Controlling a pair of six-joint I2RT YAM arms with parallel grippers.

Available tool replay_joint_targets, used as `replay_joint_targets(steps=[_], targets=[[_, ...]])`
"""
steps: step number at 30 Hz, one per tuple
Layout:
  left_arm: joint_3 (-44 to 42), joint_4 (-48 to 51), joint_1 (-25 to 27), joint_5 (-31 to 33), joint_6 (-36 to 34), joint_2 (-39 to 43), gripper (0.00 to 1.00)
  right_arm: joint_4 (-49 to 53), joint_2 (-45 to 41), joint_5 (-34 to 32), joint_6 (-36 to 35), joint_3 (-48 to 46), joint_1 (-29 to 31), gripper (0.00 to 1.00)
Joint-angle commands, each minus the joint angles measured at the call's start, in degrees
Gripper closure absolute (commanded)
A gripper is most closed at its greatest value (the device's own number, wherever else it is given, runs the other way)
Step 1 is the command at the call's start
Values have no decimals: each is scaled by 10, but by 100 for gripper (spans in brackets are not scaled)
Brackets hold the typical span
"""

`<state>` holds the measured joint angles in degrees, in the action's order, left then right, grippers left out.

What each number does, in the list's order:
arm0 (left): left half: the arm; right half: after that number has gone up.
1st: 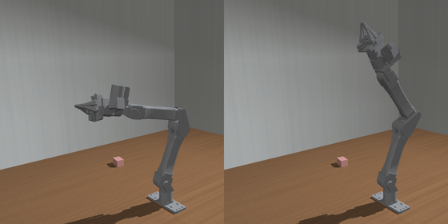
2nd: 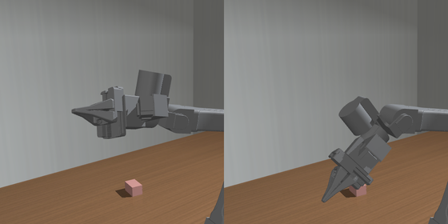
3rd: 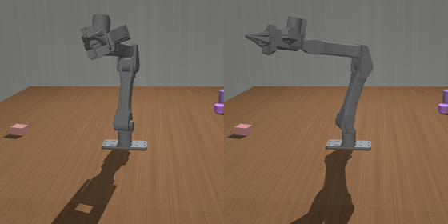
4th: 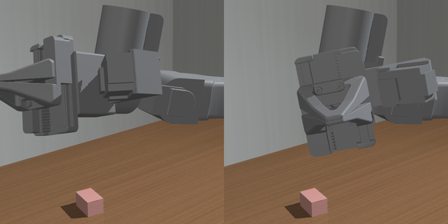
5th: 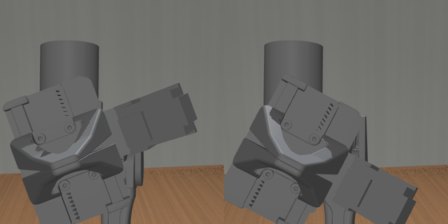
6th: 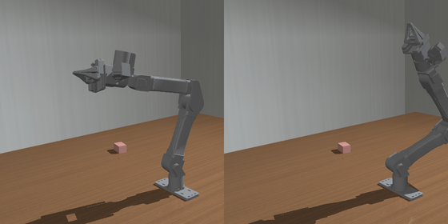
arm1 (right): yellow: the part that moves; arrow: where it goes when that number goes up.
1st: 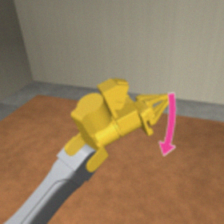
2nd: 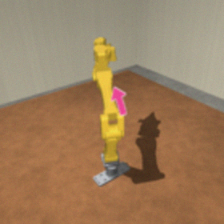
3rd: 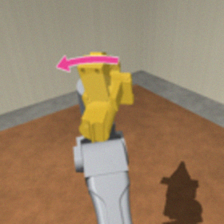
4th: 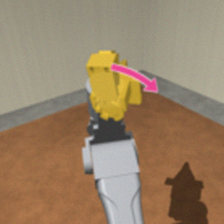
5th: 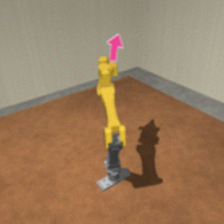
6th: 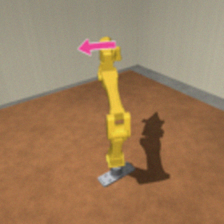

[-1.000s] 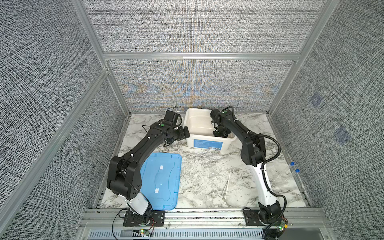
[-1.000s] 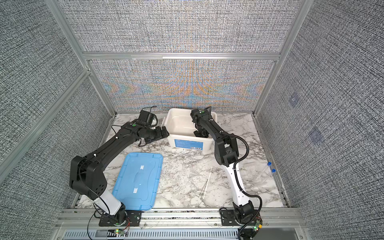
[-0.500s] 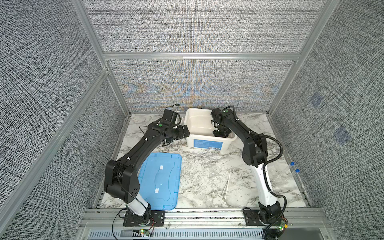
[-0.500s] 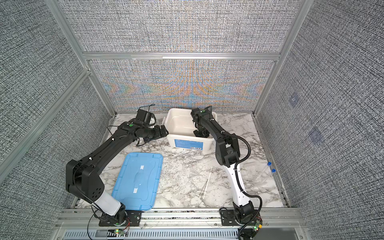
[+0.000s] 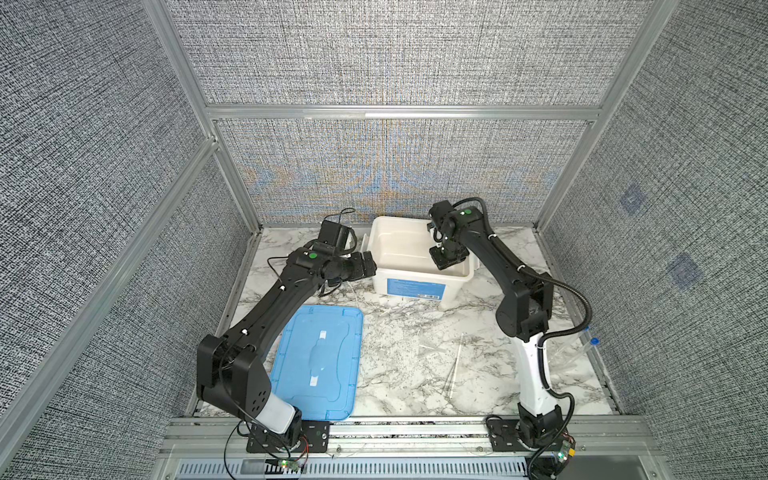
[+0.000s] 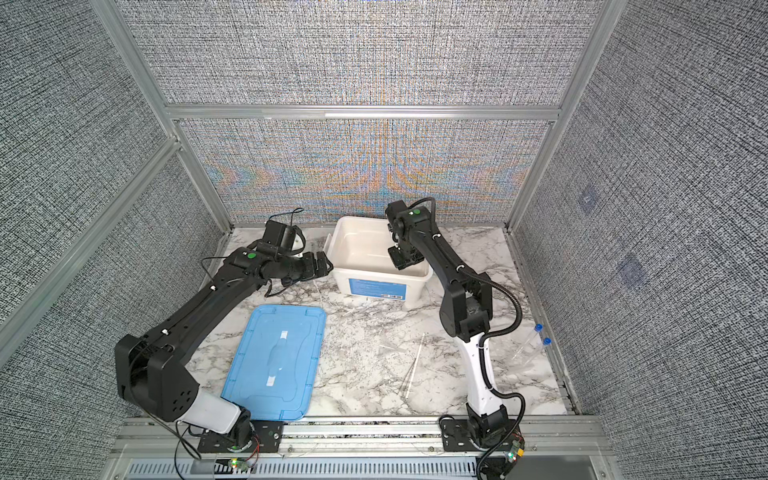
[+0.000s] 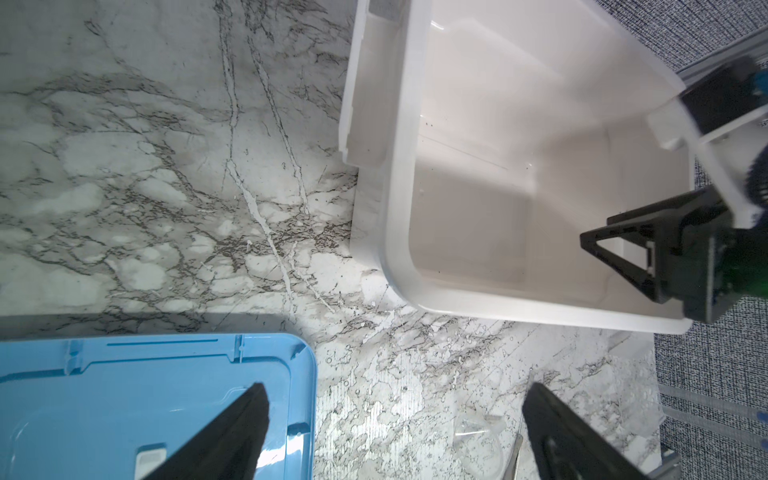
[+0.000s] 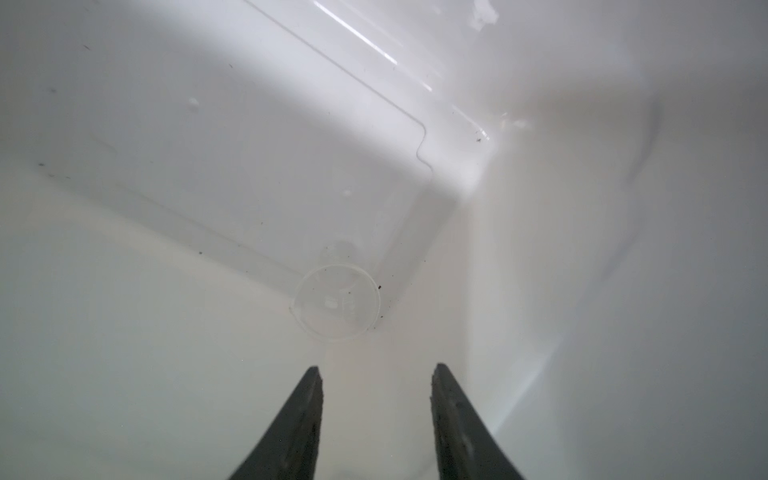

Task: Organize the chemistry lab equipment
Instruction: 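Lift the open right gripper up out of the white bin, then lower the right gripper onto a second clear funnel and grasp it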

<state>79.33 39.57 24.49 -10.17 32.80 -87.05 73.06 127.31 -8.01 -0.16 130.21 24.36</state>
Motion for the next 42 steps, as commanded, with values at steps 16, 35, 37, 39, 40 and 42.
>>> replay_joint_targets(steps=[16, 35, 37, 39, 40, 42], targets=[[-32, -20, -3, 141, -14, 65, 1, -155, -329, -68, 32, -240, 141, 54], [-127, -91, -4, 241, -8, 147, 1, -385, -534, 64, 191, -718, 246, 49], [-125, -85, -4, 236, -4, 148, 1, -383, -502, 35, 244, -722, 266, 49], [-128, -82, -4, 238, 0, 152, 1, -376, -470, 5, 291, -717, 281, 49], [-135, -90, -4, 237, -1, 154, 1, -366, -450, -15, 316, -711, 286, 49], [-144, -102, -5, 232, -1, 155, 1, -340, -412, -44, 358, -697, 289, 51]])
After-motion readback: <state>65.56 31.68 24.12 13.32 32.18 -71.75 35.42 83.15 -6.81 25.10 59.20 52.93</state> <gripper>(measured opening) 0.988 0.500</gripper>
